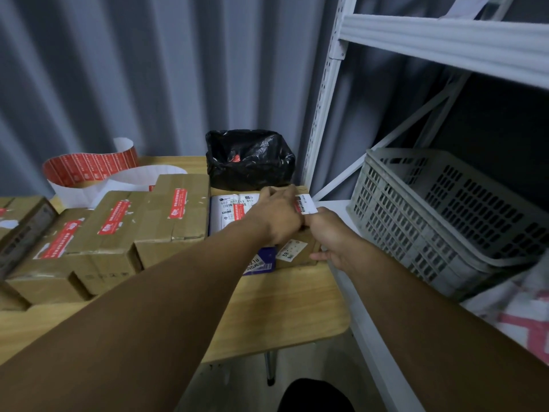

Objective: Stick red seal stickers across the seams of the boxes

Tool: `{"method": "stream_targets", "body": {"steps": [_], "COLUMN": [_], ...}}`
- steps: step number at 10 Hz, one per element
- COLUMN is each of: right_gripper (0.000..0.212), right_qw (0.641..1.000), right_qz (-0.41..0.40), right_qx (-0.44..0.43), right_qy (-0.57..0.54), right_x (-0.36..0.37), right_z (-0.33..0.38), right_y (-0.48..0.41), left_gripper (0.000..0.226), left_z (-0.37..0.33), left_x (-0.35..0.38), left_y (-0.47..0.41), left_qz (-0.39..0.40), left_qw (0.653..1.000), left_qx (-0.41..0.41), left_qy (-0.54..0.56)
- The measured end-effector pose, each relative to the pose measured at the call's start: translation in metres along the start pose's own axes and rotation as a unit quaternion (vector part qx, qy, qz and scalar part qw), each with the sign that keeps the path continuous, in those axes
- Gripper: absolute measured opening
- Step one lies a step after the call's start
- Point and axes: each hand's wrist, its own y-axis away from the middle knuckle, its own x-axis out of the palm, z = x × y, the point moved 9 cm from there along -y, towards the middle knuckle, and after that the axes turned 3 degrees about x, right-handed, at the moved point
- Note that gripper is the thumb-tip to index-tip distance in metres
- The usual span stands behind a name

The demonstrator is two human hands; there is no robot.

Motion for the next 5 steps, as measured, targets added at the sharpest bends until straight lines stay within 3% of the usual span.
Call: {"method": "stream_targets", "body": {"steps": [2,3,4,5], "right_gripper": [0.040,0.038,0.019,0.016], "right_qw": [0.999,0.998,0.998,0.997], "right_qz": [0.002,-0.012,-0.035,-0.058], "right_qx": [0.035,0.042,0.027,0.003], "right_qy": [-0.031,-0.036,-0.049,-0.041], "right_x": [-0.005,-0.013,-0.023,-0.027], "right_z": [-0.003,-0.002,0.005,0.014], "right_y": [0.007,0.017,0.034,0.052], "left_gripper": [0.082,0.077,0.058,0.058], "left_z": [0.008,0.018,0.030,0.033], "left_x": [-0.010,-0.017,-0.031,-0.041], "left_y": [0.004,0.010,0.031,0.044], "left_qz": [-0.025,-0.059,-0.121,-0.145], "left_qw": [0.989,0.981,0.973,0.972], "left_qx": [-0.050,-0.066,-0.081,-0.087], "left_qy": [0.134,0.171,0.180,0.164]}}
